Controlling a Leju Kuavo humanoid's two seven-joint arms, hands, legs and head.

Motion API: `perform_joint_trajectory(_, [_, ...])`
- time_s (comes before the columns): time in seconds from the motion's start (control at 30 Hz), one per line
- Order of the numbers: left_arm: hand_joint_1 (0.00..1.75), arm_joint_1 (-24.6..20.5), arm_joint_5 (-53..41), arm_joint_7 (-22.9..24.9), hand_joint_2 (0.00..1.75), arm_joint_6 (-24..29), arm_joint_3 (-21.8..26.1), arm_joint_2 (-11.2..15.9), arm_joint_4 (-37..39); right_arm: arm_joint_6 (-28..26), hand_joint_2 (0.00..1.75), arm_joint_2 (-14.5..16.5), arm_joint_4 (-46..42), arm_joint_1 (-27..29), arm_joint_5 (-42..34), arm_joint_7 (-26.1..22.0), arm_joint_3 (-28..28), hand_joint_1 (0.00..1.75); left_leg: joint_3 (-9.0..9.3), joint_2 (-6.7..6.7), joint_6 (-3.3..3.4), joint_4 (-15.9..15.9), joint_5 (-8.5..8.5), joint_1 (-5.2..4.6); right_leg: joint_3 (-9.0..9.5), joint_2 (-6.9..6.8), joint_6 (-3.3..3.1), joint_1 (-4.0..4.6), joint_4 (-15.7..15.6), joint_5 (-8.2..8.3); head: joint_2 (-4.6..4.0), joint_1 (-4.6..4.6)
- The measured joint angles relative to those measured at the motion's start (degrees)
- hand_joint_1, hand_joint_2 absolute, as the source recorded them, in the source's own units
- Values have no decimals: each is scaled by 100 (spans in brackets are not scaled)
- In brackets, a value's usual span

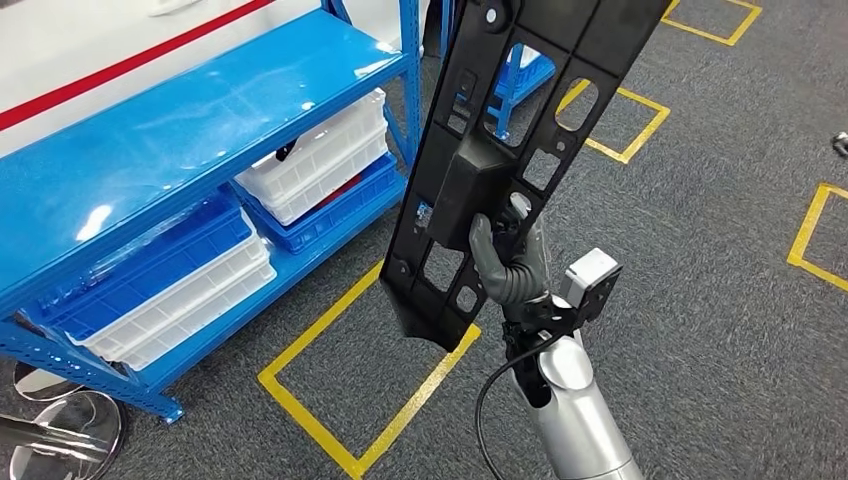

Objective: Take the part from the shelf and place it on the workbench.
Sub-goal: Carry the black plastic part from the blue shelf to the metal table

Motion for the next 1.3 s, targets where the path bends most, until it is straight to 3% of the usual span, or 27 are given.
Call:
perform_joint_trajectory(0.07, [0, -2, -15, 17, 175, 2, -16, 6, -1, 1, 175, 2, -6, 5, -2, -9, -14, 175, -14, 2, -57, 152, -81, 17, 112, 6, -62, -9, -60, -44, 0, -11])
perform_joint_trajectory(0.1, [0, 1, -21, 29, 175, 1, -22, 9, -1, 2, 175, 3, -8, 1, -3, -16, -17, 175, -137, -11, -82, 422, -183, 26, 196, 0, -90, -22, -89, -71, 0, -19])
perform_joint_trajectory(0.2, [0, -27, -23, 55, 175, -13, -23, 13, -2, 4, 175, 4, 1, -5, -14, -31, -19, 175, -891, -58, -132, 1651, -493, 49, 420, -22, -128, -22, -112, -228, 0, -43])
perform_joint_trajectory(0.23, [0, -53, -24, 62, 175, -18, -23, 14, -2, 5, 175, 4, 9, 1, -18, -32, -19, 175, -1080, -60, -139, 1851, -433, 51, 501, -14, -127, -20, -112, -296, 0, -45])
perform_joint_trajectory(0.27, [0, -73, -27, 73, 175, -21, -24, 14, -2, 6, 175, 4, 16, 5, -22, -32, -19, 175, -1168, -60, -137, 1826, -244, 54, 594, 0, -122, -19, -111, -367, -1, -46])
perform_joint_trajectory(0.33, [0, -81, -34, 109, 175, -5, -24, 17, -2, 8, 175, 4, 24, 8, -28, -33, -19, 175, -1099, -61, -98, 1220, 409, 51, 811, 39, -102, -23, -103, -529, -1, -47])
perform_joint_trajectory(0.4, [0, -69, -37, 149, 175, 27, -24, 22, -2, 10, 175, 3, 35, 11, -37, -39, -20, 175, -1002, -94, -51, 786, 829, 27, 940, 70, -68, -35, -95, -661, -1, -43])
perform_joint_trajectory(0.5, [0, -69, -7, 180, 175, 65, -22, 20, -1, 24, 175, 6, 70, 16, -60, -41, -21, 175, -1020, -127, 9, 760, 873, -43, 876, 104, 28, -71, -64, -706, 1, -45])
perform_joint_trajectory(0.57, [0, -85, 4, 189, 175, 76, -22, 20, 0, 30, 175, 11, 76, 29, -73, -36, -21, 175, -930, -116, 48, 605, 799, -43, 868, 105, 85, -96, -59, -720, 2, -41])
perform_joint_trajectory(0.63, [0, -85, 4, 191, 175, 82, -23, 21, 0, 37, 175, 13, 76, 7, -84, -45, -23, 175, -711, -104, 83, 332, 627, 4, 731, 85, 124, -85, 208, -820, 2, -16])
perform_joint_trajectory(0.67, [0, -77, 3, 192, 175, 83, -23, 20, 0, 41, 175, 12, 78, -4, -85, -50, -23, 175, -605, -88, 104, 214, 535, 27, 519, 73, 139, -84, 543, -919, 2, 2])
perform_joint_trajectory(0.73, [0, -58, 4, 193, 175, 84, -22, 18, 0, 46, 175, 8, 97, 4, -85, -51, -23, 175, -507, -37, 137, 166, 442, 39, -90, 62, 171, -84, 1367, -1063, 3, 31])
perform_joint_trajectory(0.77, [0, -51, 4, 193, 175, 84, -22, 16, 0, 46, 175, 4, 110, 20, -85, -50, -23, 175, -459, -12, 142, 169, 399, 43, -353, 55, 182, -87, 1636, -1027, 2, 35])
perform_joint_trajectory(0.8, [0, -46, 4, 194, 175, 84, -22, 16, 0, 45, 175, 1, 124, 34, -85, -47, -24, 175, -402, 10, 137, 175, 350, 48, -509, 44, 189, -88, 1682, -866, 2, 37])
perform_joint_trajectory(0.87, [0, -40, 4, 195, 175, 84, -22, 15, 0, 45, 175, -5, 137, 38, -86, -46, -26, 175, -261, 62, 101, 210, 226, 64, -488, -30, 191, -87, 1144, -271, 0, 39])
perform_joint_trajectory(0.9, [0, -33, 4, 198, 175, 85, -22, 18, 0, 45, 175, -6, 143, 32, -86, -47, -26, 175, -207, 88, 70, 231, 160, 63, -412, -126, 186, -65, 838, -33, -1, 41])
perform_joint_trajectory(0.93, [0, -24, 4, 202, 175, 89, -22, 21, 0, 46, 175, -6, 148, 20, -87, -49, -26, 175, -174, 117, 34, 266, 99, 52, -326, -210, 165, -45, 564, 94, 0, 51])
perform_joint_trajectory(1.0, [0, -5, 2, 207, 175, 97, -22, 26, 0, 53, 175, -1, 157, 6, -89, -51, -25, 175, -186, 191, -16, 306, 37, 21, -278, -273, 72, -1, 379, 44, 1, 66])
perform_joint_trajectory(1.07, [0, -1, -10, 207, 175, 107, -22, 27, 0, 62, 175, 4, 163, 7, -99, -53, -26, 175, -204, 277, -50, 327, -3, 12, -285, -159, -21, -1, 307, -2, 1, 68])
perform_joint_trajectory(1.13, [0, -3, -28, 203, 175, 115, -23, 29, 0, 79, 175, 17, 167, 0, -114, -62, -27, 175, -280, 203, -95, 535, -154, 30, -273, -61, -71, -14, 287, -2, 0, 65])
perform_joint_trajectory(1.23, [0, -38, -36, 179, 175, 115, -23, 30, 0, 138, 175, 56, 167, -19, -157, -70, -27, 175, -794, 5, -134, 1583, -599, 54, -239, 62, -121, -9, 279, -16, -1, 62])
perform_joint_trajectory(1.27, [0, -64, -36, 175, 175, 115, -23, 30, 0, 160, 175, 64, 168, -20, -180, -72, -27, 175, -967, -13, -132, 1890, -664, 55, -226, 105, -129, 1, 279, -21, -1, 62])
perform_joint_trajectory(1.3, [0, -85, -37, 175, 175, 115, -23, 30, 0, 180, 175, 72, 168, -21, -201, -74, -26, 175, -1055, -23, -118, 2013, -619, 54, -210, 155, -135, 12, 279, -26, -1, 63])
